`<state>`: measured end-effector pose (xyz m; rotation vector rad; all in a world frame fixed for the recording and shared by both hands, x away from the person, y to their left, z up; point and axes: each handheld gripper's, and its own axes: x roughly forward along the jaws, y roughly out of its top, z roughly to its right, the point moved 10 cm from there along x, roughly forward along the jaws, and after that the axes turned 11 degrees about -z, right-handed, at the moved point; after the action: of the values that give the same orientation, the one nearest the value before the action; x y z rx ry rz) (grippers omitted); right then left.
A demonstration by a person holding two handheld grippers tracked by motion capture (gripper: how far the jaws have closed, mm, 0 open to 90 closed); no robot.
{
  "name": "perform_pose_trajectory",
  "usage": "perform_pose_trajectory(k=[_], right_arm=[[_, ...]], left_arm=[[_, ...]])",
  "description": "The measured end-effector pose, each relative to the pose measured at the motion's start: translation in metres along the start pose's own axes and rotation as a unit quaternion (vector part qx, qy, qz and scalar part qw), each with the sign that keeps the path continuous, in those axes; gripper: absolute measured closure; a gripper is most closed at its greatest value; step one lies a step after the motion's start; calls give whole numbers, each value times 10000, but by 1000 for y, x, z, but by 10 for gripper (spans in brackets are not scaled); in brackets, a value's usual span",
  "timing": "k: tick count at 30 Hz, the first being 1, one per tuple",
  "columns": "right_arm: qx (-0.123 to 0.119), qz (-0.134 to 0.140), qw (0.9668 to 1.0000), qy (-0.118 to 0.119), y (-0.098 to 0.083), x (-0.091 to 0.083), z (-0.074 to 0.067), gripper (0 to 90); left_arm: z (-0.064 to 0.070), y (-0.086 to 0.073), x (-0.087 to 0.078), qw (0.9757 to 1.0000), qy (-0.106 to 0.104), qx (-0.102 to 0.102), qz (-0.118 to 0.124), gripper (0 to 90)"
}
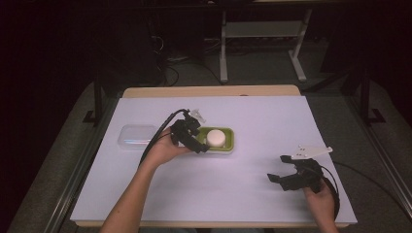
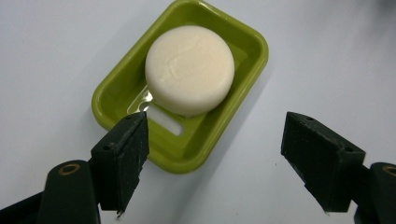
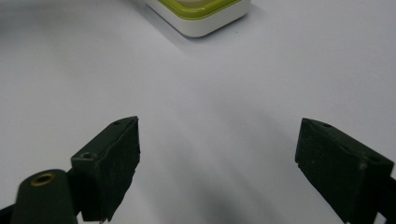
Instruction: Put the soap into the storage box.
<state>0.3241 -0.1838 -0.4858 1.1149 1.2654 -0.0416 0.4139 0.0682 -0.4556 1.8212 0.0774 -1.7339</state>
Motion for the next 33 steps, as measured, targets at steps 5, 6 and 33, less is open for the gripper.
perform_pose_trajectory(k=[5, 6, 33], right_arm=[[-14, -37, 10000, -26, 0, 1, 0, 131], [-23, -40, 10000, -37, 0, 2, 0, 131], [51, -133, 9999, -49, -5, 4, 4, 132]], left_arm=[[6, -12, -3, 10000, -14, 4, 67, 232], [7, -15, -4, 10000, 0, 18, 73, 232], [18, -76, -22, 9994, 23, -72, 332, 198]])
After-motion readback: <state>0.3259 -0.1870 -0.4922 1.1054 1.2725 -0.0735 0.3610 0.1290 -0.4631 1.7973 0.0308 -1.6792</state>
